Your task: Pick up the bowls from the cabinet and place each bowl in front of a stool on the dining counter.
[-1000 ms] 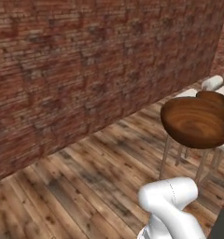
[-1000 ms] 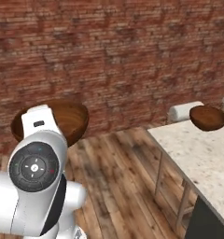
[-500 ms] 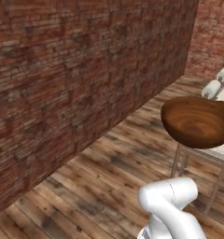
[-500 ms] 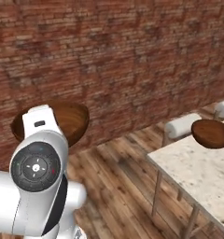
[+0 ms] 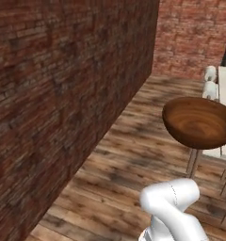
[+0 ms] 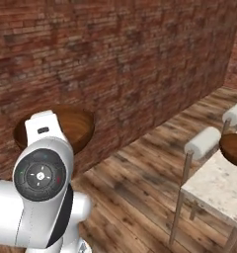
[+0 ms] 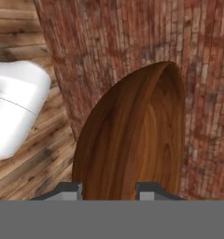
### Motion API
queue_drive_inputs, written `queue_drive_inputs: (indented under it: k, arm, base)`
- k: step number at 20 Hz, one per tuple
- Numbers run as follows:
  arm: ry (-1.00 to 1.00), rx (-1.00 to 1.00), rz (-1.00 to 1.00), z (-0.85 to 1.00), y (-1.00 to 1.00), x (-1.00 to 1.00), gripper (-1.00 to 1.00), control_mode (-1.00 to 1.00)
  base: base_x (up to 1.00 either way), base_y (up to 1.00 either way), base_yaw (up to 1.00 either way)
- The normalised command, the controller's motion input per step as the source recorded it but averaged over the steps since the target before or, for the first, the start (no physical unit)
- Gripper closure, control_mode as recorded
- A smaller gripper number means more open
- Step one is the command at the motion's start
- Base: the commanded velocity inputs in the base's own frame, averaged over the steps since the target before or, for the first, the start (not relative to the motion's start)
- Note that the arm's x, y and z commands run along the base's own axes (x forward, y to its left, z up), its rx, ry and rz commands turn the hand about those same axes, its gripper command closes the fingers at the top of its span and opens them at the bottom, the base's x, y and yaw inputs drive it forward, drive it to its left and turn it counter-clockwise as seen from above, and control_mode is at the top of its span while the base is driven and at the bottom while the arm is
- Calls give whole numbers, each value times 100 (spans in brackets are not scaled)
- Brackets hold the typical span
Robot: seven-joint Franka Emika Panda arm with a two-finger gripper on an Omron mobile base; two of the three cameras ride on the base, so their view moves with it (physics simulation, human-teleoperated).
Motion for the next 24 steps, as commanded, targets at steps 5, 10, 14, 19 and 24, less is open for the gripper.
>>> queue_drive_inputs:
  k: [5, 10, 14, 19, 24]
  arm:
    - [0, 0, 0, 0, 0, 0, 100, 100]
    - [0, 0, 0, 0, 0, 0, 100, 100]
    - [0, 0, 0, 0, 0, 0, 100, 100]
    - [0, 0, 0, 0, 0, 0, 100, 100]
    - [0, 0, 0, 0, 0, 0, 100, 100]
  base:
    - [100, 76, -59]
    - [100, 71, -61]
    - [100, 68, -61]
    - [100, 57, -62]
    - [100, 56, -66]
